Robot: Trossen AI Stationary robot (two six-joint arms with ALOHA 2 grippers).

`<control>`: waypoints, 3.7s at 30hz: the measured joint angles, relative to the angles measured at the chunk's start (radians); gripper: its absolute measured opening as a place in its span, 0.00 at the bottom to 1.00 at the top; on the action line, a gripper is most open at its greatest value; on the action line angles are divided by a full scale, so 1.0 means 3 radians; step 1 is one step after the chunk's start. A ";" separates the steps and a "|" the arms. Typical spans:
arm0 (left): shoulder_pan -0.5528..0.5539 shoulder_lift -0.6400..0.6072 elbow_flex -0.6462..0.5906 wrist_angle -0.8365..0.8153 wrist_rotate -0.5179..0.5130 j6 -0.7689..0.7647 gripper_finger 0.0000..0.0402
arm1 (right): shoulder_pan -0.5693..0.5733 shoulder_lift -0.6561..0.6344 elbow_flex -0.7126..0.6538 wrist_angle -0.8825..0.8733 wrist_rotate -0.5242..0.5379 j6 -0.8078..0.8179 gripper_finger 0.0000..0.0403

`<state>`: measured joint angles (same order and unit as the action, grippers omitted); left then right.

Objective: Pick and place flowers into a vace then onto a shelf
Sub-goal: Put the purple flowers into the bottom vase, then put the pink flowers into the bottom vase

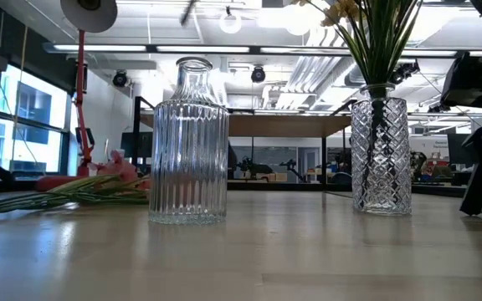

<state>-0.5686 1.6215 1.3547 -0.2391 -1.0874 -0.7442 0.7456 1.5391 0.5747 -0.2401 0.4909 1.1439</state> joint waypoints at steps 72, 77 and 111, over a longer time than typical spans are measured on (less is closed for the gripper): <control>-0.0069 -0.0006 -0.1532 0.1178 0.0279 0.0107 0.51 | 0.0031 0.0004 -0.0005 0.0884 -0.0491 -0.1285 0.74; -0.0108 -0.0032 -0.1529 0.1146 0.0405 0.0107 0.62 | -0.0001 0.0004 -0.0005 0.0837 -0.0483 -0.1310 0.74; -0.0669 0.0099 -0.1527 -0.1499 0.2178 -0.4113 0.74 | -0.0001 0.0157 0.0000 0.0606 0.0048 -0.1270 0.74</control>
<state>-0.7692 1.6513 0.8967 -0.6889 -0.4339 -1.9782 0.7452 1.5863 0.5747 -0.0584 0.5052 0.7628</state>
